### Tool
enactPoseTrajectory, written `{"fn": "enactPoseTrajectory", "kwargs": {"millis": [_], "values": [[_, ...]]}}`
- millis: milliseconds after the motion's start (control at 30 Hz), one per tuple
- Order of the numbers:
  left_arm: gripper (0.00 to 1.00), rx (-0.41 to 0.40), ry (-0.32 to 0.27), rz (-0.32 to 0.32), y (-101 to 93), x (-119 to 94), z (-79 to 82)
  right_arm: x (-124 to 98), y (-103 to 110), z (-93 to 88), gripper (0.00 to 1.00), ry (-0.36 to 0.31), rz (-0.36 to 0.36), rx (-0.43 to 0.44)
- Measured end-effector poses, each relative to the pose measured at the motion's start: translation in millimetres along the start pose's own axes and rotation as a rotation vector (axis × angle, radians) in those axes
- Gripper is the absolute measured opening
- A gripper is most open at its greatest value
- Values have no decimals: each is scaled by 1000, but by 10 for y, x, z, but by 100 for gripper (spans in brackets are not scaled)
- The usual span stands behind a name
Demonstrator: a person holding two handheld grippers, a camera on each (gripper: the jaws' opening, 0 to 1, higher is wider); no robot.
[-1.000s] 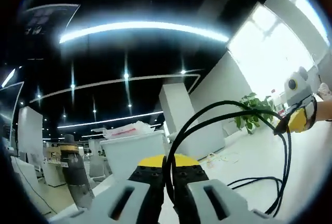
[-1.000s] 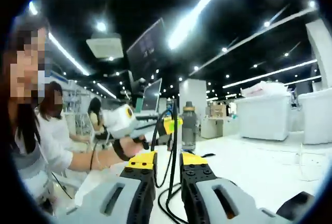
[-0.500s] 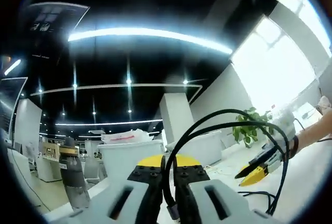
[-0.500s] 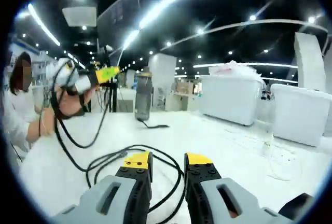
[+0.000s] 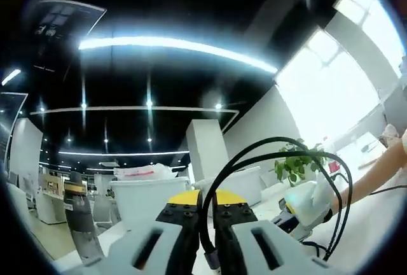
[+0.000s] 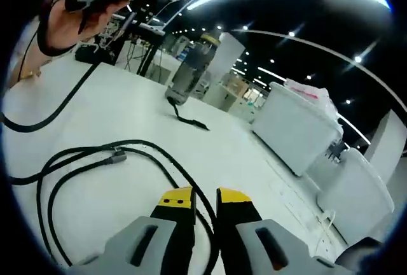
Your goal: Coil the Type-C to USB data cable on the desktop and secure it with Velcro straps.
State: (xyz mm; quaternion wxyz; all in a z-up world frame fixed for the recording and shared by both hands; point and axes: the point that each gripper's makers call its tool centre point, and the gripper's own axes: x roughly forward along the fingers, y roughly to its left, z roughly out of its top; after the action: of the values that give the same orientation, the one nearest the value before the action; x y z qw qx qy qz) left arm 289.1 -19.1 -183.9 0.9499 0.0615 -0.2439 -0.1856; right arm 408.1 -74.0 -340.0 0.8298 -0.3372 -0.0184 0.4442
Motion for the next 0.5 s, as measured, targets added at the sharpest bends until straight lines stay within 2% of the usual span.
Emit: {"fn": "enactPoseTrajectory", "kwargs": {"millis": [33,67,100,133,200,267,333,400,433,467,500], "values": [[7,8,14,2,3,5,-27,-45,-37,39,3,-13,-14,7],[7,6,32,0,4,15,-65,-128,-89,112,3,-42,-38,57],[7,-5,43,-6,-3,19,-91,-171,-111,142,3,-53,-45,82],[7,-35,64,-19,-27,25,-141,-297,-180,216,3,-83,-83,119],[6,-38,77,-19,-34,40,-179,-494,-280,299,2,-108,-144,130],[6,-47,88,-36,-83,40,-205,-651,-326,375,2,-131,-170,151],[6,-54,92,-72,-175,49,-218,-852,-384,461,2,-149,-221,170],[6,-48,100,-96,-254,57,-237,-1016,-423,529,2,-150,-262,133],[6,-32,112,-117,-317,63,-262,-1121,-466,562,2,-147,-310,102],[6,-21,121,-126,-354,69,-288,-1180,-469,615,2,-167,-335,79],[6,-14,131,-135,-391,73,-316,-1214,-436,639,2,-176,-333,74]]}}
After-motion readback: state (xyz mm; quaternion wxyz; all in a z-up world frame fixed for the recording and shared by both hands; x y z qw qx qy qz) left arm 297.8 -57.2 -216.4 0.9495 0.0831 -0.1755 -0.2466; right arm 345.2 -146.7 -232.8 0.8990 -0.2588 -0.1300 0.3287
